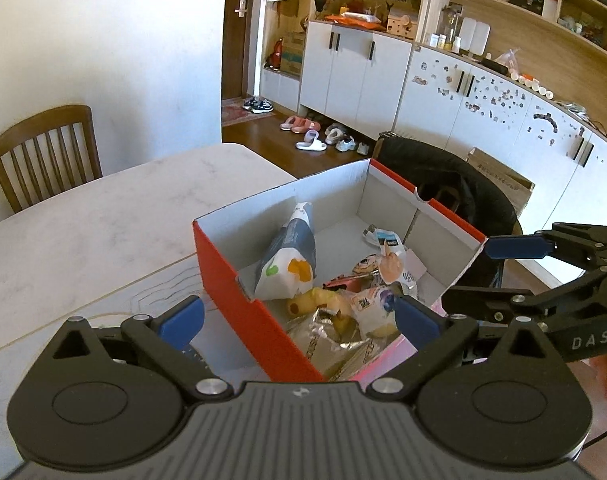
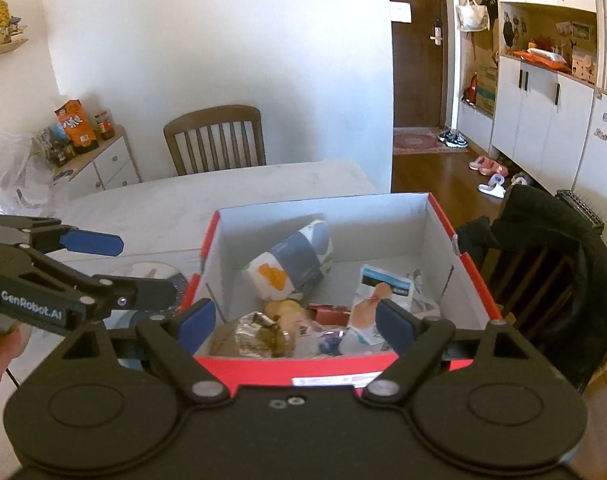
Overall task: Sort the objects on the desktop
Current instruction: 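Withdraw both open grippers up and away from the shoebox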
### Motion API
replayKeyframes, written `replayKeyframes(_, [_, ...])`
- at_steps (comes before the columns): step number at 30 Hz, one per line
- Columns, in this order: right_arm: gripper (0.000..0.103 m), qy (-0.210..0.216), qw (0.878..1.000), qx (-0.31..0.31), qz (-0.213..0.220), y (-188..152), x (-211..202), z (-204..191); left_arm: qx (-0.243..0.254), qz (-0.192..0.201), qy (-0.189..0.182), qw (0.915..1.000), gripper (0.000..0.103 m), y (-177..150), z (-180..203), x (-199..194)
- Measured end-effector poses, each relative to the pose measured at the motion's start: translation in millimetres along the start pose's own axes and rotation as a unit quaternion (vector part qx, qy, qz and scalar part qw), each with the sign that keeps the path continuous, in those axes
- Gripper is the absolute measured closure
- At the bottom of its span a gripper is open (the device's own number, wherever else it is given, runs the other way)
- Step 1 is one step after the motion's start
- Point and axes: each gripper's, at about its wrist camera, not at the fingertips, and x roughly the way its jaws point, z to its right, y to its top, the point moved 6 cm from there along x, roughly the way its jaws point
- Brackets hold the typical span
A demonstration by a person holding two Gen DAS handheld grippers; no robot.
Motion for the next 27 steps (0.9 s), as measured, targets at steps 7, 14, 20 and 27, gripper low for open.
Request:
replayKeyframes(7, [0.007,0.006,1.0,0.012,0.021,-8.4,-15.6,-15.3,-0.004,-0.001,-0.004,1.0,0.001,-10.5,-4.8,-12.6])
replayKeyframes(14, [0.001,-0.002,0.999,0.019,0.037,-18.2,-28.5,-26.3,0.007,0.013,0.009,0.9998,0.001,-18.5,-3.6,-27.1])
replayKeyframes(20, [0.001,-0.019,0.999,0.017,0.039,-26.9,-34.2,-34.6,0.001,0.004,-0.007,1.0,0.001,-24.5,-4.1,-29.0])
replayKeyframes(27, [0.0,-0.029,0.999,0.027,0.034,-36.3,-34.3,-39.1,0.016,0.005,0.0,0.9999,0.001,-34.2,-3.5,-30.7])
